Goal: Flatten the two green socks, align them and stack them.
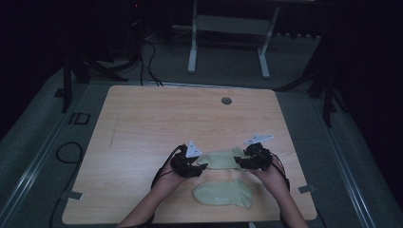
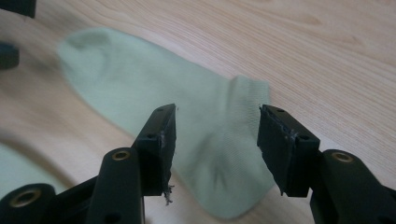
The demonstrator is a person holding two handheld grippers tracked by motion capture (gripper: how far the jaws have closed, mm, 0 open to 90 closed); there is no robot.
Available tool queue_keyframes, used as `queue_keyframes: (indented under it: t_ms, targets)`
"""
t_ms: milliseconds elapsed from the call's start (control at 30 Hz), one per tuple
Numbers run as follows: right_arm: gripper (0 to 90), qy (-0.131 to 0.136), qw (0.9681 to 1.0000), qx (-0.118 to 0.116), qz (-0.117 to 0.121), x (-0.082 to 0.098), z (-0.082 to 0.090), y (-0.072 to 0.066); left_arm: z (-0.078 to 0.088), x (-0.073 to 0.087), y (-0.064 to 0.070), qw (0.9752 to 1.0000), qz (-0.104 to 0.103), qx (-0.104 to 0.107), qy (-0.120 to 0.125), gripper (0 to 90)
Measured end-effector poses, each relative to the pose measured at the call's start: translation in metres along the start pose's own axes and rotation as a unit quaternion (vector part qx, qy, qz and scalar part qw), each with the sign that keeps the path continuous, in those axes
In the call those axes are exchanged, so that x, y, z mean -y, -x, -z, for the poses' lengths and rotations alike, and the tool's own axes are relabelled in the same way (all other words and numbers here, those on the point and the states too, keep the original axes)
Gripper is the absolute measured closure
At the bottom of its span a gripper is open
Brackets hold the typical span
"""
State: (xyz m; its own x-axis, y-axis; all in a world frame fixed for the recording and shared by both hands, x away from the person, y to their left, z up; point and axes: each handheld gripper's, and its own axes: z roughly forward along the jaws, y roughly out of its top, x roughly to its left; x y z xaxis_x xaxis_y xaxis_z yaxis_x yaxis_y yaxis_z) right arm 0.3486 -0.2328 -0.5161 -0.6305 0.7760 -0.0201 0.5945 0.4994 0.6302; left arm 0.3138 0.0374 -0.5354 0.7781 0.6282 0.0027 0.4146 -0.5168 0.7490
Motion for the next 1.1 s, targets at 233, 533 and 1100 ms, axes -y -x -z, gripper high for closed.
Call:
queue_keyframes:
  t_ms: [233, 533, 1100]
  targets:
    - [48.4, 0.006, 0.9996, -0.025, -0.005, 0.019, 0.029, -0.008, 0.024, 0.014, 0.020, 0.9997, 0.002, 0.018, -0.014, 45.8]
    - [52.8, -0.022, 0.9990, -0.039, -0.004, 0.062, 0.035, -0.020, 0.028, 0.040, 0.039, 0.9985, 0.011, 0.036, -0.038, 44.2]
    - [84.3, -0.052, 0.9980, -0.019, 0.031, 0.085, 0.031, -0.041, 0.018, 0.049, 0.052, 0.9973, -0.003, 0.052, -0.052, 87.8]
